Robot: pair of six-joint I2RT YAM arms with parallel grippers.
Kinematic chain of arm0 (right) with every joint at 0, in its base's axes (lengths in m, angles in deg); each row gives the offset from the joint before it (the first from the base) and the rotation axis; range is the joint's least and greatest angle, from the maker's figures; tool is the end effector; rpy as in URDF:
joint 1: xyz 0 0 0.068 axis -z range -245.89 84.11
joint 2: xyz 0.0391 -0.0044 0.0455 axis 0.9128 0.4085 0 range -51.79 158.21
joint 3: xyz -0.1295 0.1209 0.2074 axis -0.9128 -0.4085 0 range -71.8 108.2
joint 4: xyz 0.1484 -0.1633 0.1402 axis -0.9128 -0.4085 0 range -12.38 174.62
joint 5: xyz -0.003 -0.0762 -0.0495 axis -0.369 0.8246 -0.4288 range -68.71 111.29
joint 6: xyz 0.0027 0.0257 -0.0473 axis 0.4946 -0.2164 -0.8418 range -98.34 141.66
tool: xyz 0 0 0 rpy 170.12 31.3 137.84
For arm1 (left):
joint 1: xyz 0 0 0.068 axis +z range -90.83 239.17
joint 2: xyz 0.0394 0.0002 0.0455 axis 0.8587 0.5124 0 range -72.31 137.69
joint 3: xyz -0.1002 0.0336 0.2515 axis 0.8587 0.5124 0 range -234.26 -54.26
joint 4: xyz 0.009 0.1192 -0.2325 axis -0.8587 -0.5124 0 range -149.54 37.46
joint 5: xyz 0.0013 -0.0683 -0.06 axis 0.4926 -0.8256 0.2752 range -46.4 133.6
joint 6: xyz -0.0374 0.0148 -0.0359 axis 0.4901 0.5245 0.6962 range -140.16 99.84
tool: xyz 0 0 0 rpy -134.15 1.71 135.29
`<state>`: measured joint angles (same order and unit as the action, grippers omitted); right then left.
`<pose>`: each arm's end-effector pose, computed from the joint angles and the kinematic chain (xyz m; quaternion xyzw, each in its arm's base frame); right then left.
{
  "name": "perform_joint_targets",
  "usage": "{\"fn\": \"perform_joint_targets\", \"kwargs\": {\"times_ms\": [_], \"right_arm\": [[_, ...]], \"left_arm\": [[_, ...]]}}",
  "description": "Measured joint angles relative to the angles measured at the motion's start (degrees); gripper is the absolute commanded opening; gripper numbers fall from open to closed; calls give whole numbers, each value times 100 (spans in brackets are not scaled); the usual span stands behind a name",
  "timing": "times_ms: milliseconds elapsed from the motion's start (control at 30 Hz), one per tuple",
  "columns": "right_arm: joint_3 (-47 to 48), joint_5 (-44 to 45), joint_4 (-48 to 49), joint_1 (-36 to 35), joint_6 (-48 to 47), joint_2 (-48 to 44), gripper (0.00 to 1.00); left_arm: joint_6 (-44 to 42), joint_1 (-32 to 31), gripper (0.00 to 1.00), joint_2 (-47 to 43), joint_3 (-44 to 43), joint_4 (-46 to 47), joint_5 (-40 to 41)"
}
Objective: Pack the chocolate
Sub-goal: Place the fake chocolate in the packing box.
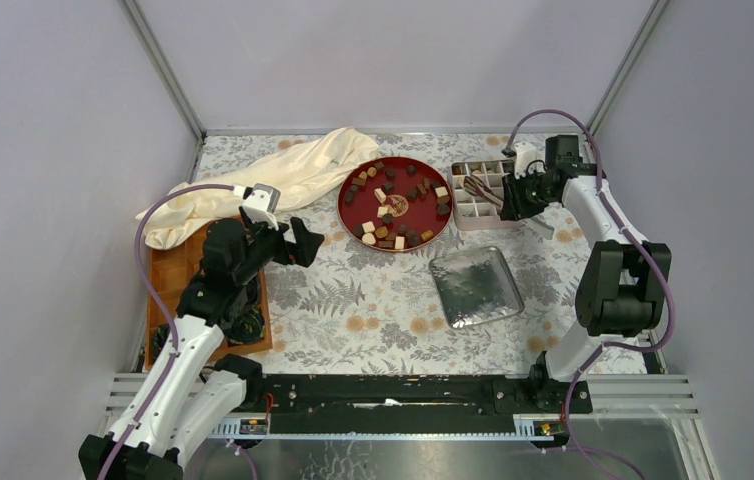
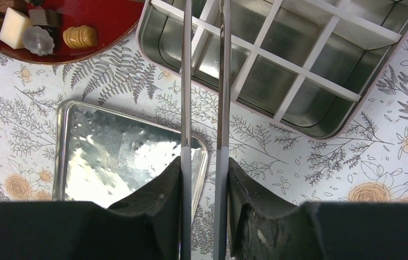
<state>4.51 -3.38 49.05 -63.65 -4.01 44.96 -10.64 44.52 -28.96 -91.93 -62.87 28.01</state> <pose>0.3613 0.0007 0.2581 -0.2508 0.9021 0.1294 0.3264 0.1735 -0.0552 0.3003 0.1169 0.7868 -0.2308 0.5603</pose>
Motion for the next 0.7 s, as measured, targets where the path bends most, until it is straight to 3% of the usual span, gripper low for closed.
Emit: {"fn": "perform_joint_targets", "kwargs": {"times_ms": [267,500,700], "right_arm": [[0,31,33,-81,50,20,24],[0,153,105,-151,107,105,43],[0,166,201,-151,166,105,47]], "left_arm": [[0,0,99,0,0,-2,-2],[0,0,99,0,2,-2,-2],[0,0,99,0,0,-2,-4]]}}
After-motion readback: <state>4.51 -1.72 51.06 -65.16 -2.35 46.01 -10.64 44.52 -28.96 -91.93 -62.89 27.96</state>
